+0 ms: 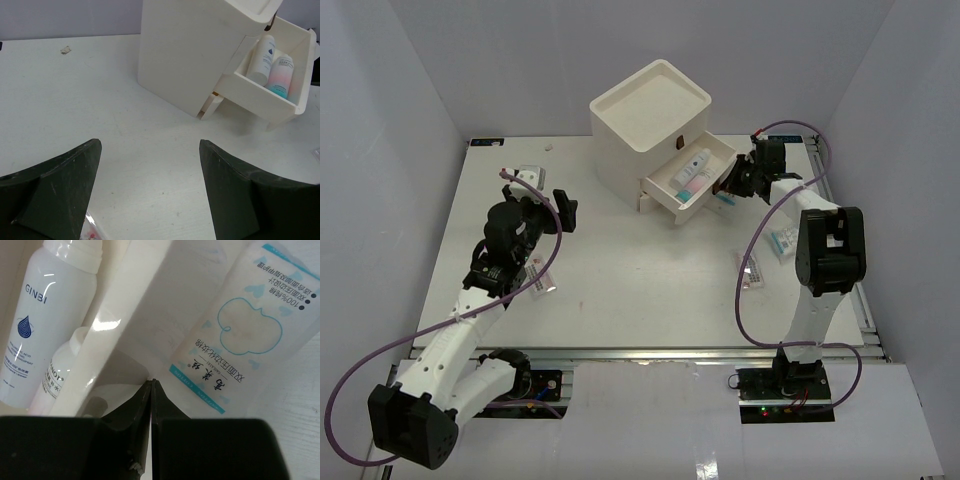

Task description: Organize the makeup

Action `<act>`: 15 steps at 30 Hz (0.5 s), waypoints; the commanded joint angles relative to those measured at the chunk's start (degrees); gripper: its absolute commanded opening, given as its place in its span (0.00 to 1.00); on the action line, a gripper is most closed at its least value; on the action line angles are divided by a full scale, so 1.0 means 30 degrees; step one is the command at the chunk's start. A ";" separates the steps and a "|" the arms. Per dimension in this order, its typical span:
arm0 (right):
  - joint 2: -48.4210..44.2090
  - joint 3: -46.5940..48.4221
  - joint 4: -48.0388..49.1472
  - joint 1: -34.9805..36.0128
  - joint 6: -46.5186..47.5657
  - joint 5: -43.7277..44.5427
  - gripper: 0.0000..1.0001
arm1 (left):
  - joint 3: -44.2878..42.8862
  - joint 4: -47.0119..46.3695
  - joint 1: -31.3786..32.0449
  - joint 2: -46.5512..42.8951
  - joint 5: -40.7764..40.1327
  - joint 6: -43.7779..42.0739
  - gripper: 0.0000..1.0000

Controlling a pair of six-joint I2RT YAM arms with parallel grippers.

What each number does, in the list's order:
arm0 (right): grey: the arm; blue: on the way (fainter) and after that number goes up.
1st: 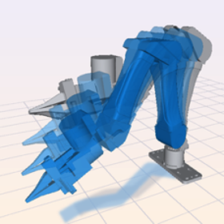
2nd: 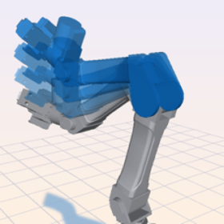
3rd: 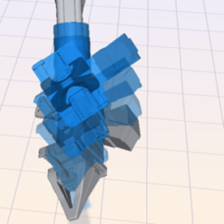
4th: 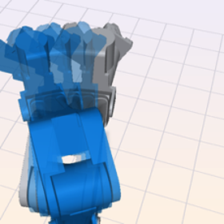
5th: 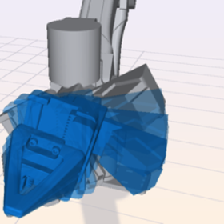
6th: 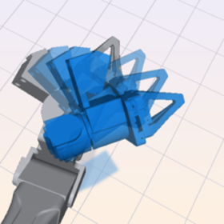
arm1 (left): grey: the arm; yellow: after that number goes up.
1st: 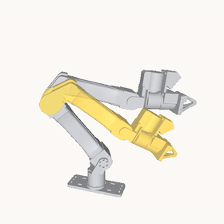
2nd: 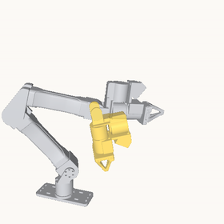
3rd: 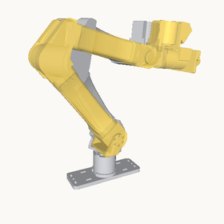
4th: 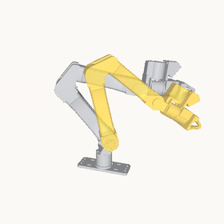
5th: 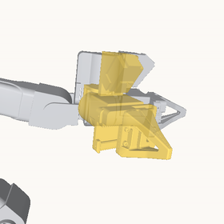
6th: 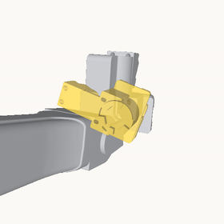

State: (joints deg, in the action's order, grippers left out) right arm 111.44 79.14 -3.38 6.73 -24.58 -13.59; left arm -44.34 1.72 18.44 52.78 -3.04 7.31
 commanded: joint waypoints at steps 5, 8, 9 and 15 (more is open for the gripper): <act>0.0756 0.2408 0.3778 0.1395 -0.2047 -0.3236 0.08 | -0.0133 -0.0016 -0.0116 0.0013 0.0331 -0.0123 0.90; 0.0734 0.2190 0.3970 0.1445 -0.2121 -0.3210 0.09 | -0.0133 -0.0016 -0.0140 0.0065 0.0478 -0.0123 0.90; 0.0734 0.2018 0.3985 0.1433 -0.2045 -0.3098 0.09 | -0.0118 -0.0046 -0.0140 0.0071 0.0725 -0.0153 0.91; 0.0880 0.1595 0.4149 0.1450 -0.1914 -0.3084 0.10 | -0.0125 -0.0382 -0.0112 0.0478 0.3197 -0.0180 0.96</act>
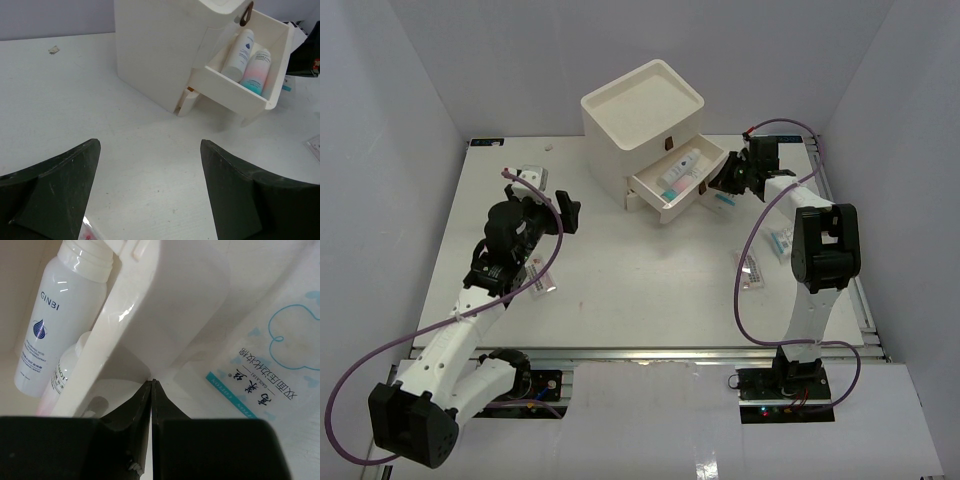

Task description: Organize the makeup

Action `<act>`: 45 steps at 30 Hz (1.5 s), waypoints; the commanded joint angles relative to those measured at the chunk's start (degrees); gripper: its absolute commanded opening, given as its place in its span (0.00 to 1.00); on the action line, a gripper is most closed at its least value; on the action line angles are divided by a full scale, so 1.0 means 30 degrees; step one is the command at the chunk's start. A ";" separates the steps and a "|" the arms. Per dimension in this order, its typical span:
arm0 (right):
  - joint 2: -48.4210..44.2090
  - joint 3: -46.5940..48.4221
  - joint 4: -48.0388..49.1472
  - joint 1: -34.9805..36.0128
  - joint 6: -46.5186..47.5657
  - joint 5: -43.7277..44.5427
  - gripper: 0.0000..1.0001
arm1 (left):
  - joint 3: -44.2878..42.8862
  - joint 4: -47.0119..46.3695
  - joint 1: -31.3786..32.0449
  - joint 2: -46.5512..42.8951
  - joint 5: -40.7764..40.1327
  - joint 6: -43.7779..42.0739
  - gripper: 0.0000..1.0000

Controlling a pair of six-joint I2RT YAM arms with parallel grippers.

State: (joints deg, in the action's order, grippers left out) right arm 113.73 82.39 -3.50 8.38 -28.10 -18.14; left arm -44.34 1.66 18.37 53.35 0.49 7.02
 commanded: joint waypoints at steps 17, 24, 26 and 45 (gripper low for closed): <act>-0.0324 -0.0574 0.4635 0.0926 -0.0536 -0.1523 0.10 | -1.5222 0.2126 -0.0411 1.5087 0.1646 1.1938 0.98; -0.0290 -0.1066 0.5159 0.0926 -0.0685 -0.1597 0.10 | -1.8627 0.4614 -0.0203 1.8318 0.1230 1.2292 0.96; -0.0169 -0.1044 0.5239 0.0926 -0.0712 -0.1526 0.10 | -1.9246 0.4996 -0.0132 1.8960 0.1433 1.2020 0.91; 0.0969 0.2288 0.5463 0.2195 -0.1332 -0.2172 0.10 | -1.9329 0.5482 0.0887 2.0055 0.6263 0.9860 0.41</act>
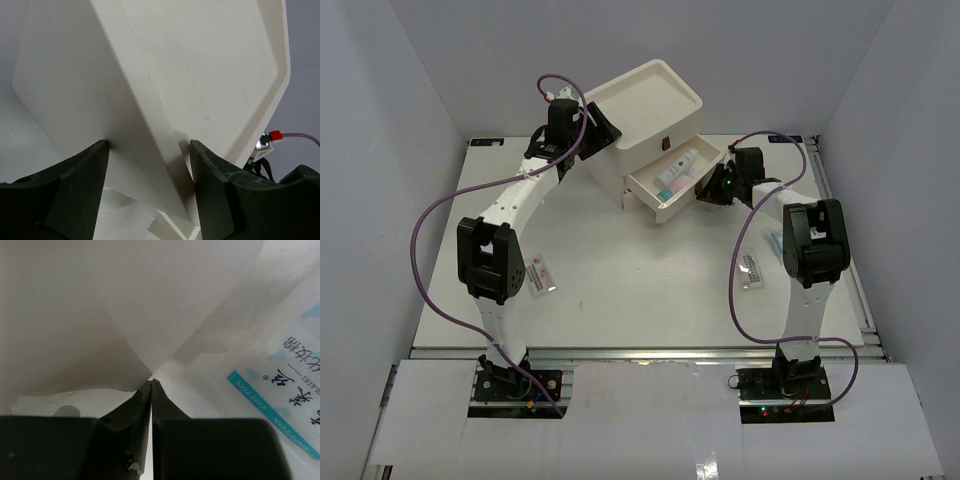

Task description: Organize the makeup

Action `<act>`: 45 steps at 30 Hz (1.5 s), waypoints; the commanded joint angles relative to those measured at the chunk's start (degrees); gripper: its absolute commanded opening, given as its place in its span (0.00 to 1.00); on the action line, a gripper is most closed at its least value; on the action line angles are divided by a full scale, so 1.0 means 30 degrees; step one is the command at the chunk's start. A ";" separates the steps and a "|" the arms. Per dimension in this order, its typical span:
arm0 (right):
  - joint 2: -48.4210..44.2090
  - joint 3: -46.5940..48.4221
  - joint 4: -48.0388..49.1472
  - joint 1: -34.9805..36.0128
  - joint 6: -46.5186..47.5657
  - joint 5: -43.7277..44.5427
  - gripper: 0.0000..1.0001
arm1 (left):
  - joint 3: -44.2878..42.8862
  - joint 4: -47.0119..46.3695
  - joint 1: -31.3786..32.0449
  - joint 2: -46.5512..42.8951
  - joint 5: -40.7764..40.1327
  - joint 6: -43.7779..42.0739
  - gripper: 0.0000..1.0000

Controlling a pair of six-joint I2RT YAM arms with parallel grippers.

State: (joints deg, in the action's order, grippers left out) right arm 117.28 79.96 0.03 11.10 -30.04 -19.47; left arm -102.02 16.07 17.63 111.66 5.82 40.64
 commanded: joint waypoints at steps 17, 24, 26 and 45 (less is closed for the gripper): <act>-0.0966 0.1257 0.5467 0.3436 -0.2714 -0.4016 0.09 | 0.0263 0.0578 0.1390 0.0404 0.5531 -0.1230 0.40; -0.1055 0.1106 0.5720 0.4151 -0.2939 -0.3812 0.09 | 0.0561 0.0426 0.1390 0.0228 0.5729 -0.1189 0.40; -0.1037 0.1293 0.5614 0.4169 -0.2882 -0.3819 0.09 | 0.0664 0.0370 0.1390 0.0211 0.5867 -0.1161 0.40; -0.1803 -0.0435 1.2472 0.4503 -0.4538 -0.8735 0.12 | 0.1660 -0.0221 0.1791 -0.0296 0.6806 -0.0543 0.39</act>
State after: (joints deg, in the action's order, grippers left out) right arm 116.95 73.77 8.70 16.99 -43.71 -27.53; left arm -100.31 12.58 16.35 111.41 7.02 38.03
